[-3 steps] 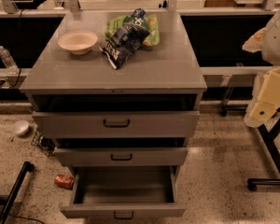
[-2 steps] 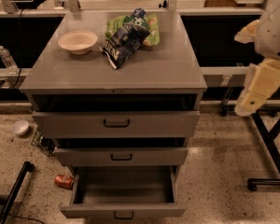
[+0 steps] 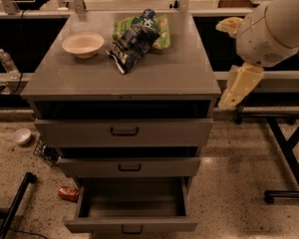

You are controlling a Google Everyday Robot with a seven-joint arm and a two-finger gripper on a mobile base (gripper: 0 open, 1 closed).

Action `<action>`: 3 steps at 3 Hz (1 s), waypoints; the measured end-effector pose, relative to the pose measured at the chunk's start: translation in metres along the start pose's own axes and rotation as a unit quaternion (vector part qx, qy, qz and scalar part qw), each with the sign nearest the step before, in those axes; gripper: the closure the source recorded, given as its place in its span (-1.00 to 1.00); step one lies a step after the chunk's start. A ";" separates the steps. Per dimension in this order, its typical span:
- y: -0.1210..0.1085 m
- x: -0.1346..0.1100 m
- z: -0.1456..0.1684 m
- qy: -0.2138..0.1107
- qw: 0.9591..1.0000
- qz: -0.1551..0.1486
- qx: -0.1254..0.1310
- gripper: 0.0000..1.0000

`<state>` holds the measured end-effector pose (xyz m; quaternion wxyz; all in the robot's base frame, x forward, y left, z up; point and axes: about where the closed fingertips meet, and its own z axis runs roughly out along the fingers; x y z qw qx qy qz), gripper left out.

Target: Place blue chip bag into bottom drawer

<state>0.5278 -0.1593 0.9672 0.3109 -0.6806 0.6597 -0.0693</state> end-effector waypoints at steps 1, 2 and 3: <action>-0.033 -0.026 0.020 -0.024 0.997 -0.035 0.059 -1.00; -0.044 -0.030 0.017 -0.029 0.996 -0.036 0.081 -1.00; -0.050 -0.039 0.025 -0.028 0.995 -0.056 0.081 -1.00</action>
Offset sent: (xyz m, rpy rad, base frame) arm 0.0316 0.0259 0.0076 0.0168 -0.1237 0.0421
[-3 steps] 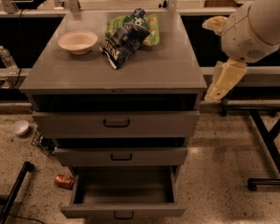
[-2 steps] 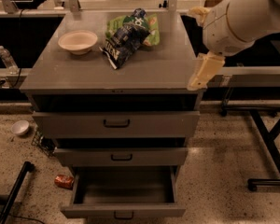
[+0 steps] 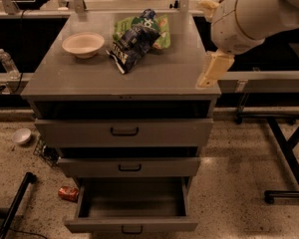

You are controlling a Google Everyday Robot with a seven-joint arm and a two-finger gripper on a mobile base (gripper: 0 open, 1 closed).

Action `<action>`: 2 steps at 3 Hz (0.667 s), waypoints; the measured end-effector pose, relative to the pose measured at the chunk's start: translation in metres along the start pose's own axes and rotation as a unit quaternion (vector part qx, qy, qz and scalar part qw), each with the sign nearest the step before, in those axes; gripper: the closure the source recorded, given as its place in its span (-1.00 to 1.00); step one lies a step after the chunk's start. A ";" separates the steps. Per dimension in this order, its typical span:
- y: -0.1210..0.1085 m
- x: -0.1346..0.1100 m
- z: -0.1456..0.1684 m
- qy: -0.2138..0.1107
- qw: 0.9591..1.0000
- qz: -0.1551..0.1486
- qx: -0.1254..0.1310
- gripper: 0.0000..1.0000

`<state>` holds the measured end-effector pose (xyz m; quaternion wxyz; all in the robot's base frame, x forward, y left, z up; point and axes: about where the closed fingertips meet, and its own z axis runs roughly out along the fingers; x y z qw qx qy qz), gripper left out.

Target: Place blue chip bag into bottom drawer

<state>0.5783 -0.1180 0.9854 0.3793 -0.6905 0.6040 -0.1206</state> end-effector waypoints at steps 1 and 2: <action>-0.024 -0.018 0.043 -0.020 0.996 -0.081 0.011 -1.00; -0.045 -0.024 0.073 -0.038 0.990 -0.138 0.019 -1.00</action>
Offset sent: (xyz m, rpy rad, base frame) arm 0.1132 0.0651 -0.0178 -0.1537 -0.2099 0.3403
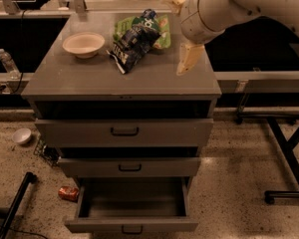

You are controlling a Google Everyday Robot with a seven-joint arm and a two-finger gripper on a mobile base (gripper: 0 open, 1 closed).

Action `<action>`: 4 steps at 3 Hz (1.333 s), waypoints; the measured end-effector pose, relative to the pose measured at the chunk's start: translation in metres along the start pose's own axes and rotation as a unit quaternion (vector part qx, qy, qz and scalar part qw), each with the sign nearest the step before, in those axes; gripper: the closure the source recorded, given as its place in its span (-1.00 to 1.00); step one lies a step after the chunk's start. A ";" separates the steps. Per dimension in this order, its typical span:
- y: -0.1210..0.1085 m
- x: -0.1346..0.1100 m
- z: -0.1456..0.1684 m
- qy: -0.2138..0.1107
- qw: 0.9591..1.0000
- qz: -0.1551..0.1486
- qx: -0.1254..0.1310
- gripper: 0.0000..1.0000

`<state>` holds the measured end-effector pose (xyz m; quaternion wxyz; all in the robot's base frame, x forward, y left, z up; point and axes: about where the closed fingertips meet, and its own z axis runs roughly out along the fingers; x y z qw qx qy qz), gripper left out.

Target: Place blue chip bag into bottom drawer

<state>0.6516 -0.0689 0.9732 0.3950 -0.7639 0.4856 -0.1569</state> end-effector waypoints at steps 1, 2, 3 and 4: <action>-0.023 0.013 0.034 -0.003 1.000 -0.015 0.008 -1.00; -0.043 0.021 0.070 -0.007 1.000 -0.017 0.018 -1.00; -0.054 0.022 0.105 -0.016 1.000 -0.019 0.018 -1.00; -0.062 0.016 0.136 -0.027 0.999 -0.025 0.011 -1.00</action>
Offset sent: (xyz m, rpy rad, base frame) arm 0.1294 0.0363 -0.0236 0.0242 -0.0685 0.0311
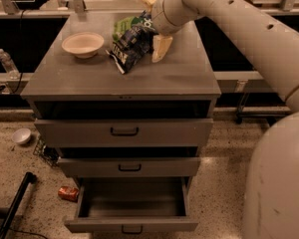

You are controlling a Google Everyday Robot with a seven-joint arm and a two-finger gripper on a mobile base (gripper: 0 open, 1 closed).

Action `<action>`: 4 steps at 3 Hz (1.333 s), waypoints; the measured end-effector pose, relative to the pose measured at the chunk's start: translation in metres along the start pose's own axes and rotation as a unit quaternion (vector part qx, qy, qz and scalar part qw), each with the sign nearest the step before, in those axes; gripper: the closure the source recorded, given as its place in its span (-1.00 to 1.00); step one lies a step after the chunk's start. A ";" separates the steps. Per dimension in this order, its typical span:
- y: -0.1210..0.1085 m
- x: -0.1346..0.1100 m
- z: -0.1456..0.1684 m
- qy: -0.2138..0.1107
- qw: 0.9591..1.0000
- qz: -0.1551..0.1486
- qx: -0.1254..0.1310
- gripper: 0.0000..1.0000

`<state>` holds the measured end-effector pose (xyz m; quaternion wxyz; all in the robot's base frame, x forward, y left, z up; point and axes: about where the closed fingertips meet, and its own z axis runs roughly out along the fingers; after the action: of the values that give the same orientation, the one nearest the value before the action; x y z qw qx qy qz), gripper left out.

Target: Place blue chip bag into bottom drawer

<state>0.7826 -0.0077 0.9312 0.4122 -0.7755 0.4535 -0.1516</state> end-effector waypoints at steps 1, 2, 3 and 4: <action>-0.008 -0.005 0.024 -0.007 1.000 -0.005 -0.004 -1.00; -0.012 -0.006 0.039 -0.009 1.000 -0.009 -0.008 -0.65; -0.012 -0.006 0.049 -0.017 1.000 -0.009 -0.012 -0.16; -0.008 -0.002 0.054 -0.027 0.999 0.003 -0.019 0.46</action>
Offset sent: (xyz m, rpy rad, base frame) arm 0.0428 0.0342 -0.0137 -0.0154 0.0060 0.0341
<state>0.8191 0.0228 0.9048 0.4103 -0.7856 0.4471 -0.1207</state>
